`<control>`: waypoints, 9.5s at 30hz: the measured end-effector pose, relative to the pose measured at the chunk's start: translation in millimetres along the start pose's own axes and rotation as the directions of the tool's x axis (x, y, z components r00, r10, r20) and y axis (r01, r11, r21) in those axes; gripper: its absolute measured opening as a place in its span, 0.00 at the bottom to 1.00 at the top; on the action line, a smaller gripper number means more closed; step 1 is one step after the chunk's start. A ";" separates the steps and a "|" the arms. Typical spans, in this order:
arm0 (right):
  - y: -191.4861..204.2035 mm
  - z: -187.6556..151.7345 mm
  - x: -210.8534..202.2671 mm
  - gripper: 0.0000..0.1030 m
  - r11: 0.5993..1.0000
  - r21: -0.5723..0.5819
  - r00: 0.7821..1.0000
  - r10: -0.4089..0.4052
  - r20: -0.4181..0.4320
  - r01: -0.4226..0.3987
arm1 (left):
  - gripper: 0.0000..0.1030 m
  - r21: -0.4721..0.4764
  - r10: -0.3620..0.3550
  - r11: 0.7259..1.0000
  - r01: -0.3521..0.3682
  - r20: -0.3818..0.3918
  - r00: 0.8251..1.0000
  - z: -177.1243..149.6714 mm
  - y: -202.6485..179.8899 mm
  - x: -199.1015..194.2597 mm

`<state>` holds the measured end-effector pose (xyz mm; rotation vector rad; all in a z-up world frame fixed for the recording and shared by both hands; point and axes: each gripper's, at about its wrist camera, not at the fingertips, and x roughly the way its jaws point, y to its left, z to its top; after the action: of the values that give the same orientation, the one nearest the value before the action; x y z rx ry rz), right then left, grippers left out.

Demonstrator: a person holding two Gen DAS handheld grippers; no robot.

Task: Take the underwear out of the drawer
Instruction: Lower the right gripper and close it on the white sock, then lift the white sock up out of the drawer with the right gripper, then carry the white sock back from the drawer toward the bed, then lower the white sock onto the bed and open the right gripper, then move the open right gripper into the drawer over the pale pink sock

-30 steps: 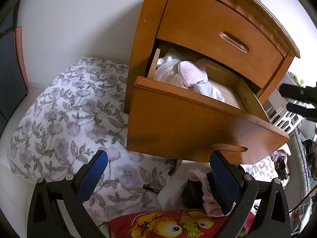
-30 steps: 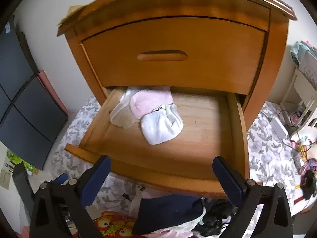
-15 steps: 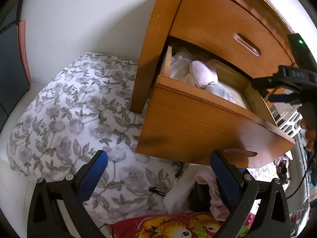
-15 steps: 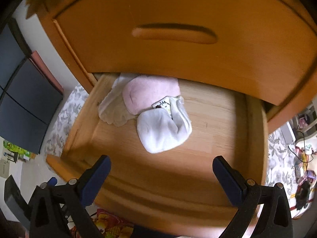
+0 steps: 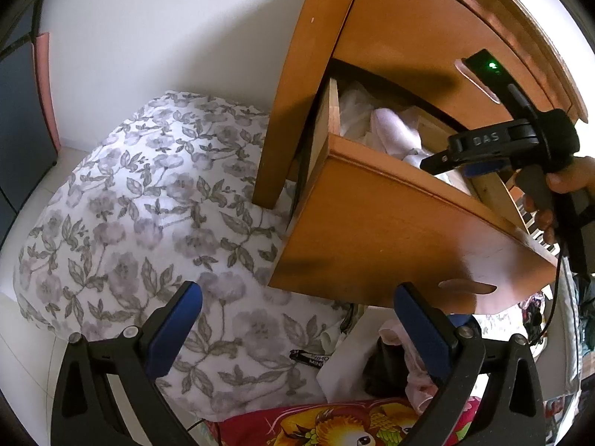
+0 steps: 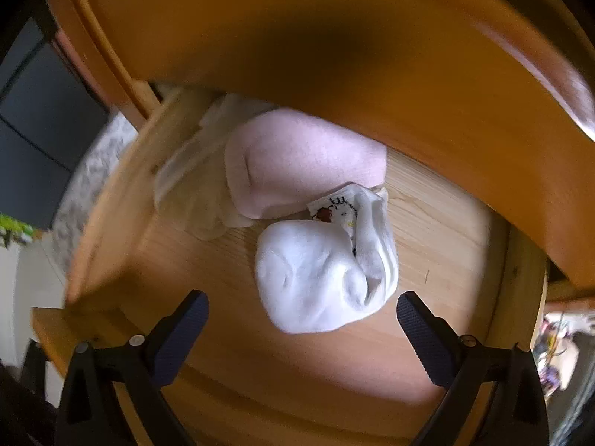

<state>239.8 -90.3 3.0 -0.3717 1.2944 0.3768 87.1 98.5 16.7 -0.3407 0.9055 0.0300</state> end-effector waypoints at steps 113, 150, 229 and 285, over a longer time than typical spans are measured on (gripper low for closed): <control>-51.9 -277.3 -208.0 0.21 0.929 0.328 0.811 -0.055 0.583 -0.173 | 1.00 0.174 -0.003 0.985 -0.011 0.079 0.997 -29.2 -93.9 -87.3; -38.6 -271.6 -112.6 0.21 0.928 0.331 0.935 0.049 0.351 -0.172 | 1.00 0.158 0.017 0.987 -0.021 0.025 1.000 -31.1 -86.8 -70.8; -33.6 -247.5 -110.7 1.00 0.952 0.283 0.921 -0.004 0.390 -0.116 | 1.00 0.123 0.045 0.991 -0.046 0.008 0.999 -31.2 -75.3 -64.6; -32.3 -154.4 -171.1 1.00 0.987 0.157 0.869 -0.056 0.491 -0.024 | 1.00 0.093 0.018 0.995 -0.024 0.056 0.998 -13.4 -48.6 -46.2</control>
<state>83.9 -201.6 135.2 -0.1343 0.8073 0.3251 56.3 53.9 58.4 -0.2417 0.8527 0.0161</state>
